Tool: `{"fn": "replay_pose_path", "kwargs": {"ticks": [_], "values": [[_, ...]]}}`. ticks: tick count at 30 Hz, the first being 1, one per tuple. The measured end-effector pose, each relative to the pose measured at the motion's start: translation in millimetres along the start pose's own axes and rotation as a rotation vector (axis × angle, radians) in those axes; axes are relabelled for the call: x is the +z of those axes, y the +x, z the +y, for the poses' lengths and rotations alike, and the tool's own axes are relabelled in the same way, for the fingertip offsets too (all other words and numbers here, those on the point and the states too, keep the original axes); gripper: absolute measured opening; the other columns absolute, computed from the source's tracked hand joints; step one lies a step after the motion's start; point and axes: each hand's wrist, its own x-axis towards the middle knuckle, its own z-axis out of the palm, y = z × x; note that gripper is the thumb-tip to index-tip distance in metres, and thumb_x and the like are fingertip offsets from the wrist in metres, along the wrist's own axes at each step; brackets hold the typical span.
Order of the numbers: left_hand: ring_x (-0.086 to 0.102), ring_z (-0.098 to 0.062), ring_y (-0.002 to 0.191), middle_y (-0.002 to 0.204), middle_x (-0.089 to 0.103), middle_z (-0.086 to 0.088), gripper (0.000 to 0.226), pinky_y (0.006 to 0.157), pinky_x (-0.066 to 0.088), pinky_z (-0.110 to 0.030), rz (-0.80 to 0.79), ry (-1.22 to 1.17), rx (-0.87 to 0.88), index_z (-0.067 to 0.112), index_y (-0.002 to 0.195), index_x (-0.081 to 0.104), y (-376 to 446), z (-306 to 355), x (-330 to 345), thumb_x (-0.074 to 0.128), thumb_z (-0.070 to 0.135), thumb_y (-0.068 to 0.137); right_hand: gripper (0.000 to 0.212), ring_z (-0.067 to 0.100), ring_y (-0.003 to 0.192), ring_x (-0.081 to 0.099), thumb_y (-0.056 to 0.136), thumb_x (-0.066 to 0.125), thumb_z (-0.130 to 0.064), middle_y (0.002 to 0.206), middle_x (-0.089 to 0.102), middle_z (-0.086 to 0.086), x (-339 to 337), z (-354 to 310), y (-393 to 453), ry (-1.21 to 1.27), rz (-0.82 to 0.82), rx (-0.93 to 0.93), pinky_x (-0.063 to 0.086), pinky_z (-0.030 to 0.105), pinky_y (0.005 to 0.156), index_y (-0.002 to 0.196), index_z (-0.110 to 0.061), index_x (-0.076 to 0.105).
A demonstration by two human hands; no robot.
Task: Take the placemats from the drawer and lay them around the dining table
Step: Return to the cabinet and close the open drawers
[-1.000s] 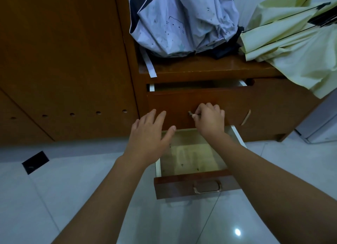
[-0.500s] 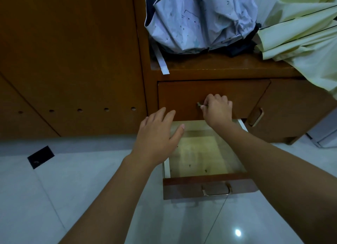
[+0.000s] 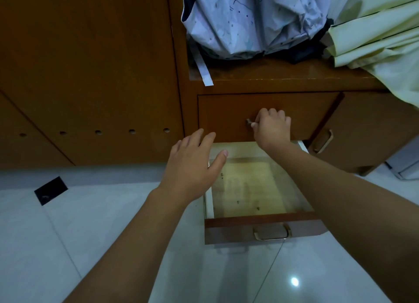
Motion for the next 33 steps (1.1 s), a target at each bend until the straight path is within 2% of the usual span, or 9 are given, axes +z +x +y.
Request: {"fn": "replay_pose_path", "kwargs": {"ticks": [5, 8, 10, 12, 16, 21, 27, 33], "values": [[0.022, -0.021, 0.146, 0.160, 0.024, -0.002, 0.063, 0.118, 0.017, -0.044, -0.002, 0.007, 0.003, 0.026, 0.153, 0.025, -7.0, 3.9, -6.8, 0.025, 0.058, 0.099, 0.037, 0.032, 0.111, 0.046, 0.096, 0.048, -0.046, 0.117, 0.055, 0.010, -8.8, -1.5, 1.9, 0.017, -0.109, 0.023, 0.034, 0.045, 0.094, 0.115, -0.014, 0.054], [0.023, -0.021, 0.145, 0.160, 0.024, -0.003, 0.062, 0.117, 0.017, -0.044, 0.003, 0.009, 0.004, 0.025, 0.153, 0.024, -12.0, 7.5, -11.4, 0.026, 0.057, 0.100, 0.042, 0.031, 0.117, 0.045, 0.096, 0.047, -0.047, 0.124, 0.054, 0.010, -23.3, -2.8, -5.2, 0.164, -0.221, 0.046, 0.034, 0.044, 0.099, 0.123, -0.015, 0.054], [0.024, -0.022, 0.145, 0.160, 0.024, -0.003, 0.063, 0.117, 0.018, -0.044, -0.001, 0.016, 0.007, 0.024, 0.153, 0.025, -14.7, 9.1, -12.6, 0.025, 0.057, 0.100, 0.044, 0.027, 0.123, 0.042, 0.095, 0.053, -0.037, 0.131, 0.051, 0.008, -31.7, -3.7, -24.6, 0.301, -0.132, 0.042, 0.037, 0.042, 0.102, 0.133, -0.014, 0.048], [0.025, -0.023, 0.144, 0.159, 0.025, -0.004, 0.063, 0.116, 0.020, -0.045, -0.017, 0.023, 0.012, 0.024, 0.152, 0.026, -16.9, 10.7, -12.0, 0.024, 0.058, 0.099, 0.044, 0.024, 0.125, 0.042, 0.095, 0.055, -0.029, 0.131, 0.052, 0.005, -35.4, -2.9, -51.4, 0.369, -0.027, 0.015, 0.040, 0.041, 0.103, 0.135, -0.014, 0.047], [0.033, -0.022, 0.140, 0.155, 0.034, -0.001, 0.063, 0.116, 0.023, -0.045, -0.056, 0.049, 0.022, 0.024, 0.151, 0.031, -20.8, 18.6, -8.3, 0.024, 0.059, 0.099, 0.036, 0.019, 0.119, 0.050, 0.093, 0.058, -0.030, 0.125, 0.056, 0.001, -20.6, 10.3, -106.6, 0.404, -0.125, -0.062, 0.041, 0.033, 0.098, 0.127, -0.017, 0.055], [0.038, -0.022, 0.136, 0.150, 0.041, 0.000, 0.061, 0.113, 0.024, -0.044, -0.075, 0.080, 0.058, 0.023, 0.149, 0.034, -27.0, 31.2, -0.3, 0.025, 0.058, 0.100, 0.036, 0.017, 0.108, 0.054, 0.090, 0.061, -0.040, 0.115, 0.061, -0.002, -0.2, 30.6, -177.2, 0.407, -0.226, -0.046, 0.044, 0.031, 0.088, 0.118, -0.018, 0.061], [0.037, -0.023, 0.137, 0.153, 0.038, -0.002, 0.063, 0.112, 0.026, -0.045, -0.103, 0.102, 0.079, 0.022, 0.150, 0.033, -32.7, 40.2, 5.5, 0.023, 0.059, 0.099, 0.038, 0.015, 0.095, 0.053, 0.082, 0.070, -0.047, 0.096, 0.062, -0.006, 7.7, 44.5, -221.4, 0.393, -0.216, -0.055, 0.043, 0.030, 0.080, 0.108, -0.020, 0.066], [0.037, -0.021, 0.138, 0.153, 0.038, -0.001, 0.063, 0.112, 0.027, -0.044, -0.105, 0.123, 0.094, 0.022, 0.150, 0.034, -34.6, 50.2, 9.1, 0.024, 0.059, 0.099, 0.043, 0.011, 0.091, 0.048, 0.072, 0.073, -0.056, 0.091, 0.058, -0.013, -4.4, 55.5, -221.4, 0.355, -0.179, -0.041, 0.036, 0.029, 0.078, 0.103, -0.029, 0.062]]}}
